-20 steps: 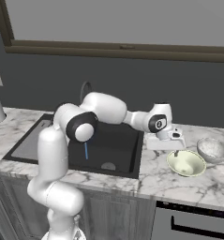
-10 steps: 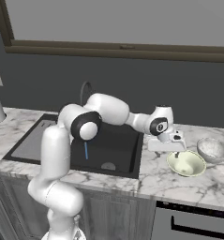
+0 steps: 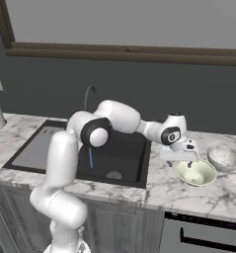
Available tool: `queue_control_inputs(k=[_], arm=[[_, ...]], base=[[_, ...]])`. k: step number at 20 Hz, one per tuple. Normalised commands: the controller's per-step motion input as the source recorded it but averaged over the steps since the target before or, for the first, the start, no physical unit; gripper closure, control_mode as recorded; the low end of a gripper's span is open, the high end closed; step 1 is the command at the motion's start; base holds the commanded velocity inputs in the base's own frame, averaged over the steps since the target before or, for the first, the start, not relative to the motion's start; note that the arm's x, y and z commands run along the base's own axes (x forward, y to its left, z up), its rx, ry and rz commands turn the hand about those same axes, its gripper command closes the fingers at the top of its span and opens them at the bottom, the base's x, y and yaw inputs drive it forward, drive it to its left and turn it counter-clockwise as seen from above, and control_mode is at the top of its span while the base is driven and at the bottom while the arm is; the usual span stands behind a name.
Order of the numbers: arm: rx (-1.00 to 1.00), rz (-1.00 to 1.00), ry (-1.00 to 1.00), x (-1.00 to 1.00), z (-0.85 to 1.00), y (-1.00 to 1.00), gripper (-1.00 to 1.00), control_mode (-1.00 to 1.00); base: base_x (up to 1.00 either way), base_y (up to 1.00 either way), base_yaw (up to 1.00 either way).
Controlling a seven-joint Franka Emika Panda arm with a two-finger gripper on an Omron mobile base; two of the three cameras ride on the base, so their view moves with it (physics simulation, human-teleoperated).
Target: Rinse each bowl for a few seconds and place them down in the sink or on the counter.
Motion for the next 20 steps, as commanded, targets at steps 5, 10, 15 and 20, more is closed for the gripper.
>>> queue_control_inputs(k=[5, 10, 15, 20], arm=[[0.01, 0.0, -0.02, -0.01, -0.18, -0.19, -1.0, -1.0], [0.0, -0.01, -0.03, -0.07, -0.21, -0.09, 1.0, -1.0], [0.01, 0.0, -0.06, -0.18, -0.07, -0.13, 1.0, -1.0], [0.01, 0.0, -0.03, -0.21, 0.01, -0.05, 1.0, -1.0]], base=[[0.0, 0.0, 0.0], [0.0, 0.0, 0.0], [0.0, 0.0, 0.0], [0.0, 0.0, 0.0]])
